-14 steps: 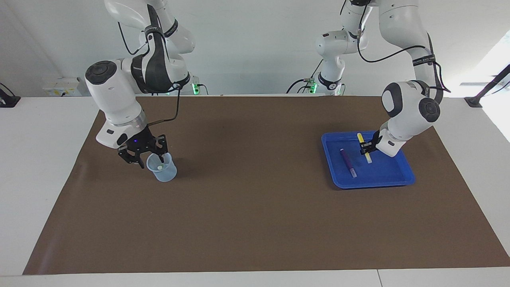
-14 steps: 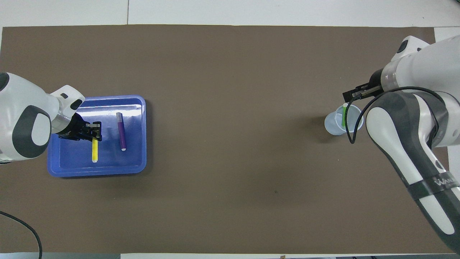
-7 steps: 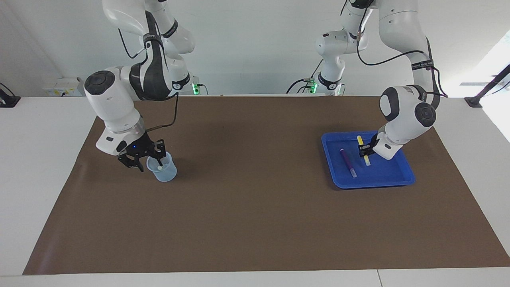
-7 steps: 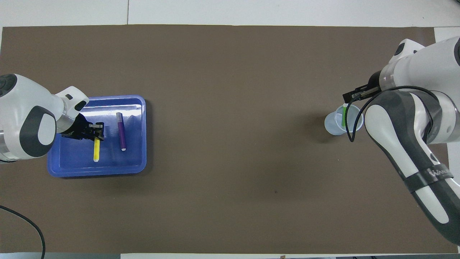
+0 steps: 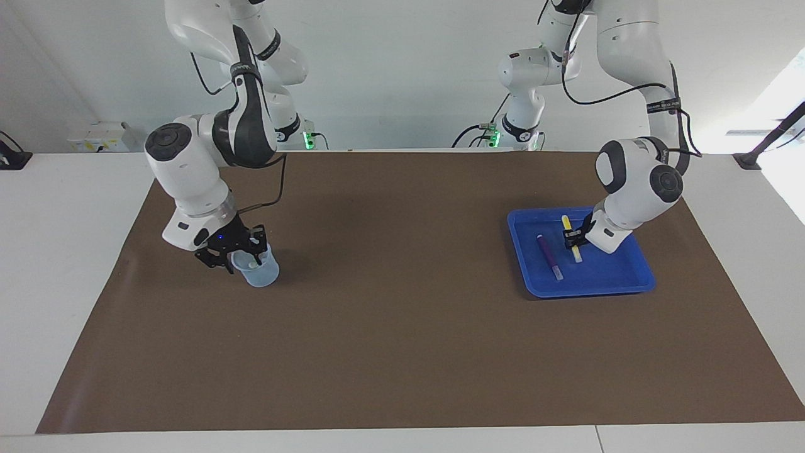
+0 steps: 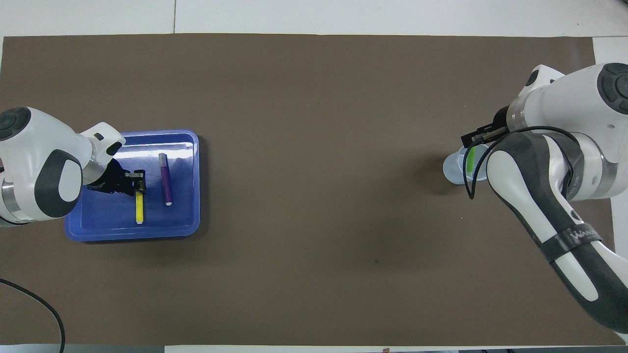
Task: Right arm passes pens to left for tray arrangement
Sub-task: 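Lay the yellow pen in the tray and open the left gripper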
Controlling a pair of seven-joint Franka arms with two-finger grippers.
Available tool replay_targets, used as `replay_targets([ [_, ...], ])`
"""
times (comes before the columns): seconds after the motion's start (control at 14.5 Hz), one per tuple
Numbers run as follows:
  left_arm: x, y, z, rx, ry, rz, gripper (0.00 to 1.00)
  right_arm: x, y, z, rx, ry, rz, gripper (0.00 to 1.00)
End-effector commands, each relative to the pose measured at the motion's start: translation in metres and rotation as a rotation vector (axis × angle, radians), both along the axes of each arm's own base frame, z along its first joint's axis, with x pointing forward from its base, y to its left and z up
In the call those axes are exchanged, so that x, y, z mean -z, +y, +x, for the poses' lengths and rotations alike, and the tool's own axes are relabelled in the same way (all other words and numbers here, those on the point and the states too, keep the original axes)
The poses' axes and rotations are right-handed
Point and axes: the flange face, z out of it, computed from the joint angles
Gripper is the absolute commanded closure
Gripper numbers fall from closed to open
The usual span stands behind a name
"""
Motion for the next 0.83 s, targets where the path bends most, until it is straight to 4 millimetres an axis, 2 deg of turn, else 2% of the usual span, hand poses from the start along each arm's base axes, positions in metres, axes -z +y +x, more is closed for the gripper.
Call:
replay_targets([
  [0.0, -0.006, 0.000, 0.002, 0.023, -0.006, 0.016, 0.00, 0.008, 0.000, -0.006, -0.024, 0.000, -0.014, 0.38],
  [0.21, -0.035, 0.000, 0.014, 0.025, 0.023, 0.012, 0.00, 0.015, -0.001, -0.012, -0.022, 0.001, -0.016, 0.43],
  [0.48, -0.092, -0.006, 0.025, 0.016, 0.077, -0.001, 0.00, 0.019, -0.001, -0.016, -0.024, 0.006, -0.017, 0.44],
  [0.62, -0.123, -0.017, 0.028, -0.045, 0.093, -0.013, 0.00, 0.018, -0.002, -0.016, -0.023, 0.006, -0.017, 0.45],
  [0.76, -0.153, -0.041, 0.031, -0.153, 0.097, -0.025, 0.00, 0.019, -0.001, -0.017, -0.024, 0.012, -0.017, 0.49],
])
